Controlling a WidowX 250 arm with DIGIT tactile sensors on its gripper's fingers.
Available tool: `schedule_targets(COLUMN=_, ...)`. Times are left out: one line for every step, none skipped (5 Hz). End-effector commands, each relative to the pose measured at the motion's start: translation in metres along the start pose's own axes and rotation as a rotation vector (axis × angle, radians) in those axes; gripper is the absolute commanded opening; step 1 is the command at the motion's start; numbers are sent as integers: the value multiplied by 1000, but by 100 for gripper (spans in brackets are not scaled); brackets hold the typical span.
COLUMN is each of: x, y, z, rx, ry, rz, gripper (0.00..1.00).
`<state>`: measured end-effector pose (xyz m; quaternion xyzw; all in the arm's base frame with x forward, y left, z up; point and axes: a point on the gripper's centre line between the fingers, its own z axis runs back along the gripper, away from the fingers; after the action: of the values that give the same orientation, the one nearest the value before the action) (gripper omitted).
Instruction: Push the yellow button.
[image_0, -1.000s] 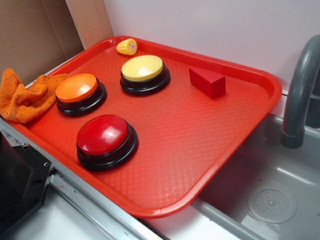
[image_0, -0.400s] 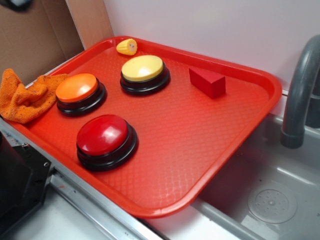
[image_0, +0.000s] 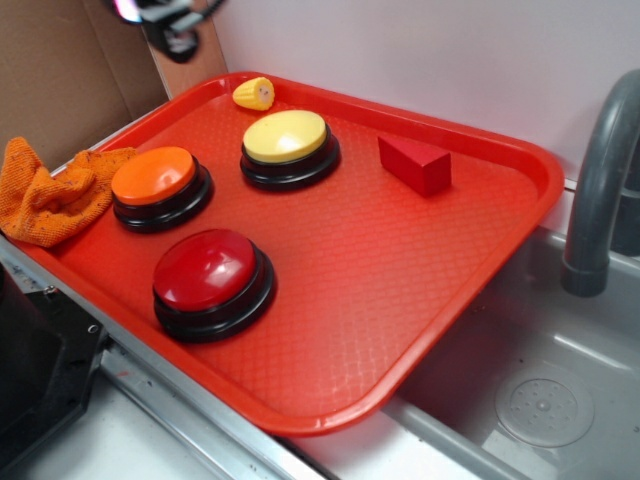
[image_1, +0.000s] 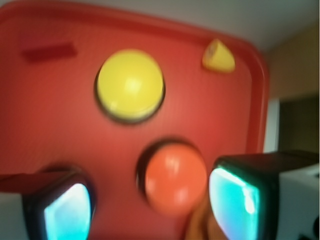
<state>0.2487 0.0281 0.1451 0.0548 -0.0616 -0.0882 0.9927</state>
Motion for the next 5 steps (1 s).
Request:
schedule_targets(x=47, y=17, z=-50, rx=26, ry=-33, rz=91, gripper=100)
schedule_targets(x=49, y=13, z=-71, rx=4, ry=-10, rz=193, gripper=100)
schedule_targets(x=47, y=-1, z=-85, rx=2, ry=-8, rz=213, gripper=100)
schedule_targets(x=39, y=-3, z=-95, rx=21, ry=8, rz=216, gripper=100)
schedule_targets(x=39, y=-4, z=-109, rx=-8, ry=33, rz=201, gripper=100)
